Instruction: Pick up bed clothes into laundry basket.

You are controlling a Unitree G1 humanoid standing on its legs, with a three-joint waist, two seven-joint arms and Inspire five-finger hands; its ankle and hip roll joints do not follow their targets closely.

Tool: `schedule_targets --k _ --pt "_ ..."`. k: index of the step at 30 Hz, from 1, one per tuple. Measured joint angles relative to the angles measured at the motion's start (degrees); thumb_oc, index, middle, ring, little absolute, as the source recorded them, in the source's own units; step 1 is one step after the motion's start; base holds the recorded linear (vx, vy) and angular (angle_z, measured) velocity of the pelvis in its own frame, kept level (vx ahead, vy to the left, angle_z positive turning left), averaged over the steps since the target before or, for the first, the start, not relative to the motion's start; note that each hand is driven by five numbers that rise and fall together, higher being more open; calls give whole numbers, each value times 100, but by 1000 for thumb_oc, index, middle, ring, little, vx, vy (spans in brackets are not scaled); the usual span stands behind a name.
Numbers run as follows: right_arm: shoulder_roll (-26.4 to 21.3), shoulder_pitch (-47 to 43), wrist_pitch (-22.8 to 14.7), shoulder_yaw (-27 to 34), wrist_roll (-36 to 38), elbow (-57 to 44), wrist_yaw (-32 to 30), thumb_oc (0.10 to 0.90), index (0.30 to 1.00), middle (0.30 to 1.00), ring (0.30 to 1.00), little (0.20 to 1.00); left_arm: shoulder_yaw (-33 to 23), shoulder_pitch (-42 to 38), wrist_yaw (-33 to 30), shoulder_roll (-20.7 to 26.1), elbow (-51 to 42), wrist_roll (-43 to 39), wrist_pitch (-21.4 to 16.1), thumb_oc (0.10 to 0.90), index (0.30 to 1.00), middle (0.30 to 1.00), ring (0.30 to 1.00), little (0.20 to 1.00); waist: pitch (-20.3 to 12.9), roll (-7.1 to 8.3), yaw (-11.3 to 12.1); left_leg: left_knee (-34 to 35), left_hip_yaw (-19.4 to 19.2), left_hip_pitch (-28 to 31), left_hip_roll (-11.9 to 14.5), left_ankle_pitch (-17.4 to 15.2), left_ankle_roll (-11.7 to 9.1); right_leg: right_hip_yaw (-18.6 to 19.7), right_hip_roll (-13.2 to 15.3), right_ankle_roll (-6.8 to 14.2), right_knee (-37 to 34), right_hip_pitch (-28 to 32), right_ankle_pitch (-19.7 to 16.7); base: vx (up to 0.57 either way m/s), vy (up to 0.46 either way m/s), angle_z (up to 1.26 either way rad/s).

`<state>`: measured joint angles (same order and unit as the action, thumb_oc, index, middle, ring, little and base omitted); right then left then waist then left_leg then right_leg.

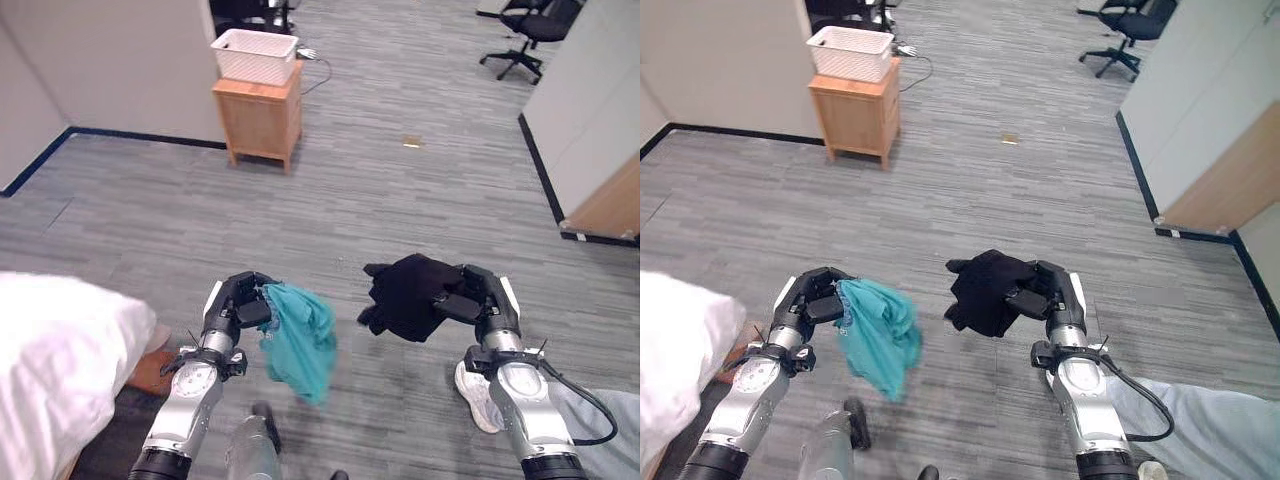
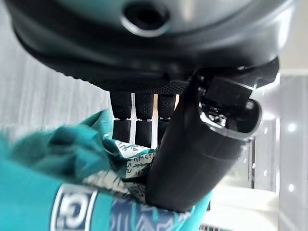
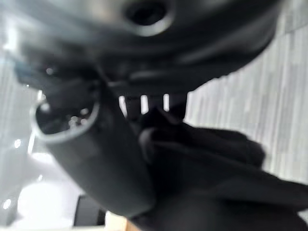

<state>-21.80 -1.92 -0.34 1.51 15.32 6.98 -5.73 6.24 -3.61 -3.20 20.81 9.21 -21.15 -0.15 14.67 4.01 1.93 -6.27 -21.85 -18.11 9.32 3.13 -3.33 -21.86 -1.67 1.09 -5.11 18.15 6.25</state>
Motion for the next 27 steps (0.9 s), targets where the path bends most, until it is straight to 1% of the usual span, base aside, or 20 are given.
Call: schedule_targets --k 3,4,5,7,8,9,10,12,13,14,15,16,17,18,21,22,23,24,25,27 --pt "-43 -23 18 -155 2 2 40 400 300 300 300 300 -54 10 2 41 -13 3 4 400 300 300 300 300 -30 -29 64 227 -17 109 -232 154 180 234 42 169 3 371 244 559 103 -61" --pt "-54 -82 78 -343 2 4 37 400 300 300 300 300 -186 50 3 88 -7 26 22 400 300 300 300 300 -51 74 137 -59 -102 284 -289 366 613 374 177 217 20 691 496 499 158 -65" --pt "27 -41 90 -529 1 -20 67 400 300 300 300 300 -376 37 -55 117 -18 48 47 400 300 300 300 300 -276 402 71 -381 -297 316 -483 496 801 296 495 293 186 773 533 475 175 -45" --pt "99 -86 83 -552 -5 -48 54 400 300 300 300 300 -456 -30 -117 237 -215 50 29 400 300 300 300 300 -358 516 82 -478 -333 384 -630 327 1069 164 828 308 1071 423 539 544 286 0" --pt "108 -86 83 -557 -7 -61 51 400 300 300 300 300 -464 -98 -133 262 -236 50 28 400 300 300 300 300 -360 511 99 -445 -329 491 -757 199 1058 162 921 362 1541 264 429 479 403 39" --pt "106 -27 89 -591 -36 -111 42 400 300 300 300 300 -453 -236 -177 246 -205 52 31 400 300 300 300 300 -343 486 29 -416 -273 782 -995 -65 1105 191 1441 694 3535 -371 172 581 493 74" --pt "204 42 88 -591 -66 -150 54 400 300 300 300 300 -429 -273 -228 268 -202 52 28 400 300 300 300 300 -344 491 24 -253 -132 1312 -1315 -325 1284 567 2054 801 5162 -1109 50 501 414 70" --pt "235 -66 58 -585 -103 -177 77 400 300 300 300 300 -414 -399 -381 336 -206 57 20 400 300 300 300 300 -175 211 -65 -126 96 1675 -1384 -574 1433 1002 2082 768 6194 -1965 -2 470 237 51" --pt "219 -107 61 -564 -116 -184 84 400 300 300 300 300 -445 -443 -425 368 -240 91 21 400 300 300 300 300 -64 -93 -114 86 198 2019 -1381 -684 1423 896 2219 740 6611 -2704 17 498 90 55" --pt "214 -75 66 -555 -115 -171 77 400 300 300 300 300 -456 -460 -461 394 -251 110 20 400 300 300 300 300 -35 -227 -165 191 267 2215 -1382 -587 1289 667 2311 694 6490 -2975 32 642 12 54" --pt "162 27 73 -534 -116 -169 113 400 300 300 300 300 -529 -488 -504 371 -284 111 1 400 300 300 300 300 0 -410 -267 422 562 2521 -1332 -737 1296 609 2161 623 6030 -3355 121 696 -81 92" --pt "156 242 79 -440 -108 -156 155 400 300 300 300 300 -648 -541 -538 328 -279 111 -23 400 300 300 300 300 41 -476 -403 704 831 2951 -1263 -763 1134 656 1833 559 4802 -3599 98 630 -119 105" --pt "145 353 80 -388 -102 -143 154 400 300 300 300 300 -672 -574 -554 329 -267 112 -24 400 300 300 300 300 51 -444 -464 790 964 3134 -1254 -807 1029 659 1756 521 4339 -3727 44 549 -171 115" --pt "124 500 84 -291 -91 -103 150 400 300 300 300 300 -737 -585 -620 313 -243 112 -35 400 300 300 300 300 18 -370 -520 860 1125 3360 -1217 -959 788 732 1577 385 3352 -3930 -124 544 -149 95" --pt "121 757 93 52 -73 -86 140 400 300 300 300 300 -724 -621 -658 230 -17 121 -34 400 300 300 300 300 -79 -233 -700 880 1430 3771 -1041 -1221 426 1205 1176 435 955 -3637 -545 559 -151 107" --pt "125 777 97 149 -74 -81 128 400 300 300 300 300 -721 -628 -668 218 0 155 -28 400 300 300 300 300 -112 -182 -750 891 1588 3889 -1016 -1336 273 1184 1137 459 737 -3512 -545 557 -162 95" --pt "87 750 101 240 -75 -46 115 400 300 300 300 300 -731 -626 -666 143 33 202 -24 400 300 300 300 300 -120 -219 -738 880 1583 3994 -888 -1413 176 1115 1148 432 836 -3448 -1154 384 -119 65" --pt "59 678 103 313 -76 12 77 400 300 300 300 300 -737 -612 -662 64 77 241 -20 400 300 300 300 300 -131 -327 -717 874 1582 4068 -775 -1422 85 1008 1087 465 1061 -3472 -1265 464 -229 60" --pt "32 515 127 465 -75 149 34 400 300 300 300 300 -667 -614 -639 -38 181 330 -1 400 300 300 300 300 -131 -402 -729 553 1453 4106 -463 -1265 -182 820 980 -26 1620 -3393 -1328 452 -286 48" --pt "-75 284 128 503 -75 200 25 400 300 300 300 300 -661 -581 -606 -170 191 335 -5 400 300 300 300 300 -146 -539 -716 -145 1354 3986 -87 -931 -493 588 760 -296 1964 -3152 -828 471 -413 39"
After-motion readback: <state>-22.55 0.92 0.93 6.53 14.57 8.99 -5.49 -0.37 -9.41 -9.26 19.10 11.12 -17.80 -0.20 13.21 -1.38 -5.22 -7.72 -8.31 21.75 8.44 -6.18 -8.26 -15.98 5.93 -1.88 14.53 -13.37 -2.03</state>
